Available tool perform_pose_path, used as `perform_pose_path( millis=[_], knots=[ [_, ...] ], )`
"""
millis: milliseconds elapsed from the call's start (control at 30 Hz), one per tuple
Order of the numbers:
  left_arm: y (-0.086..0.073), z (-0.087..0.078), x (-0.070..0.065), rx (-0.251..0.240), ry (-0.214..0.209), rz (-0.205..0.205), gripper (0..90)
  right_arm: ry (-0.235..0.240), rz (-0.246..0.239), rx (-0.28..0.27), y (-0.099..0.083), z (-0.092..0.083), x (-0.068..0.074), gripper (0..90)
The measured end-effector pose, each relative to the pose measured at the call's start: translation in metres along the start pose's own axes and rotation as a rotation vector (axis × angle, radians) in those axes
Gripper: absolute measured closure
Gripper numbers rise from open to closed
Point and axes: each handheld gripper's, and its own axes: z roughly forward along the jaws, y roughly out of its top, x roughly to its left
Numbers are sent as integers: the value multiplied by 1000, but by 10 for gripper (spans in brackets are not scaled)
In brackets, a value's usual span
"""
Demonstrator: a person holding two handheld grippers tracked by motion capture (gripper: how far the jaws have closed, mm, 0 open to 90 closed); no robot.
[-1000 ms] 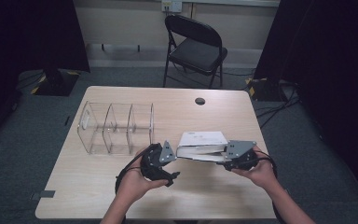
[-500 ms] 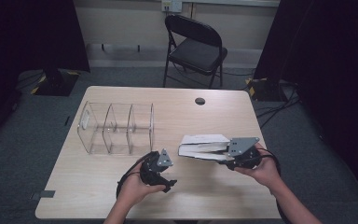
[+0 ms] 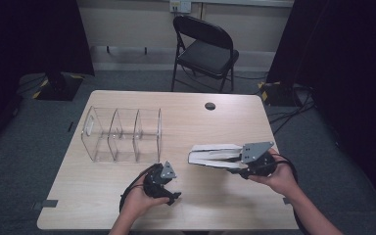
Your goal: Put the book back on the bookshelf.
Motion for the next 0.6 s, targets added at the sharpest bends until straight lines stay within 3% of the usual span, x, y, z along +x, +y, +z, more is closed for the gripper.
perform_pose_path(
  millis=[100,167,300,433,600],
  knots=[
    [-4,5,0,13,26,-3,169,13,6,5,1,-2,-2,617],
    [-7,6,1,-9,-2,-17,160,22,7,0,0,-2,-3,617],
    [-10,8,4,-26,-9,-53,145,30,12,9,2,-3,-4,618],
    [-14,9,6,-45,6,-68,65,49,15,11,3,-5,-5,620],
    [-17,11,6,-67,8,-71,40,58,12,23,6,-7,-5,631]
  ],
)
